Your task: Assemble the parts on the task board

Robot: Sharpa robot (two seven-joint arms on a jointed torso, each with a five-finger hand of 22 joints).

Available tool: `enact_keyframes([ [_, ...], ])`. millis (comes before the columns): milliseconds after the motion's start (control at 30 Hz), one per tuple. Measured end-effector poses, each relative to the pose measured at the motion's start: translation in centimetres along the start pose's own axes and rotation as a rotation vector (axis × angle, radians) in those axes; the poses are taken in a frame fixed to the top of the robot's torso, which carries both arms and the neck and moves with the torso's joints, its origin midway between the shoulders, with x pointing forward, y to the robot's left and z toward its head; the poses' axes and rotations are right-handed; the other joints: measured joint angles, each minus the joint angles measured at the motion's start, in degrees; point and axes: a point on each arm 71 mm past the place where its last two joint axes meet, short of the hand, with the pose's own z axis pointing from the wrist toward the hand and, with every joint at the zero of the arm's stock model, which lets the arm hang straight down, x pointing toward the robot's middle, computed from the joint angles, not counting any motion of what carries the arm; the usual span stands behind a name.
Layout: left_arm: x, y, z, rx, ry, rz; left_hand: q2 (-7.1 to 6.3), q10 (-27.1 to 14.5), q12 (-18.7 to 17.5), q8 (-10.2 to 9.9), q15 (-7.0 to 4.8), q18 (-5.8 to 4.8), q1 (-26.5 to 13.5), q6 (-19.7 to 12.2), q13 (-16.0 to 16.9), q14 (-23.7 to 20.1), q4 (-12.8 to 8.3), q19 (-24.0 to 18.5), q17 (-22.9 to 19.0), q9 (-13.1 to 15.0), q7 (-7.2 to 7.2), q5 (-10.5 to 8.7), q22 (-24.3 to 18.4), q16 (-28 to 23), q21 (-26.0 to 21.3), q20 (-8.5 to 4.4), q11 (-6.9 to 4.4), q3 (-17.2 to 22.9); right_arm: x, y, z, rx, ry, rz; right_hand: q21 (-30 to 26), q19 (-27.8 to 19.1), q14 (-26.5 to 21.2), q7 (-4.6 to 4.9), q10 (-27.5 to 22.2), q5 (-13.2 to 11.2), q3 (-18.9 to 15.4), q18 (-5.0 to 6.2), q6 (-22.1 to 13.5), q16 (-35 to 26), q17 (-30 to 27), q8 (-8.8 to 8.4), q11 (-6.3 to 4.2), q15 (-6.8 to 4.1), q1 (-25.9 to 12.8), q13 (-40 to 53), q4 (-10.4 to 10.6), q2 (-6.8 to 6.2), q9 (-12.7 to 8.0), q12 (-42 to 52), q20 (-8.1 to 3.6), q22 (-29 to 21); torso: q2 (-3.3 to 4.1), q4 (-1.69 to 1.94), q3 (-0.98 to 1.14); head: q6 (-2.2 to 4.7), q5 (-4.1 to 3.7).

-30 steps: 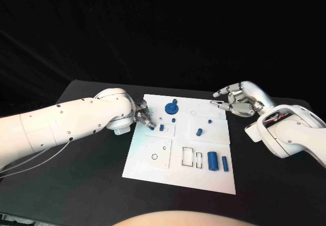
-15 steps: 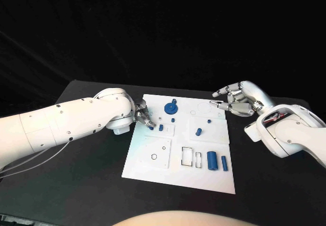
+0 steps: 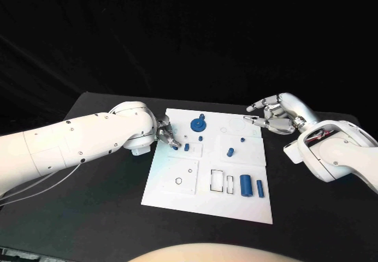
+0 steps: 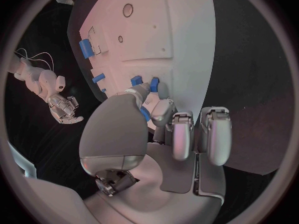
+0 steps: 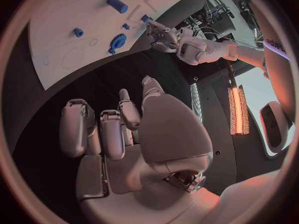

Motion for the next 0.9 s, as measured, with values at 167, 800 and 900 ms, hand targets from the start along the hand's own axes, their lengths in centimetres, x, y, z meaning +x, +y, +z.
enact_keyframes([
  [167,0.00,0.00,0.00,-0.002,0.001,0.001,0.02,0.2,0.3,0.0,0.00,0.01,0.0,0.3,0.0,0.0,0.3,0.0,0.0,0.0,-0.35,0.00,0.0,0.0,0.0,0.00,-0.21,-0.6,0.00,0.00,0.00,0.000,0.000,0.000,0.0,0.0,0.2,0.00,0.0,0.0,0.0,0.00,0.0,0.0,0.0,0.00,0.00,-0.22,0.0,0.0,0.0,0.00,0.0,0.0,0.00,0.0,0.00,0.03,-0.03,-0.02,0.02],
  [800,0.10,0.04,0.14,-0.010,0.002,0.001,1.15,0.2,0.3,0.4,-0.20,0.01,-2.4,1.1,0.1,-0.2,2.3,-0.2,0.0,0.2,-0.69,0.00,0.0,0.0,0.0,-0.20,-0.21,-6.2,-0.03,-0.02,-0.03,0.000,0.000,0.000,0.0,0.0,0.2,0.00,0.0,0.0,0.0,0.00,0.0,0.0,0.0,0.00,0.00,-0.21,0.0,-0.1,0.0,0.00,0.0,0.0,0.00,0.0,0.03,-0.01,-0.02,0.03,-0.13],
  [900,0.10,0.06,0.16,-0.011,0.001,0.000,1.44,0.2,0.3,0.4,-0.20,0.01,-3.1,0.9,0.1,-0.2,2.4,-0.2,0.0,0.2,-0.50,0.00,0.0,0.0,0.0,-0.20,-0.21,-8.0,-0.05,-0.03,-0.04,0.001,-0.001,0.000,0.0,0.0,0.2,0.00,0.0,0.0,0.0,0.00,0.0,0.0,0.0,0.00,0.00,-0.21,0.0,-0.1,0.0,0.00,0.0,0.0,0.00,0.0,0.03,-0.02,0.01,0.03,-0.16],
])
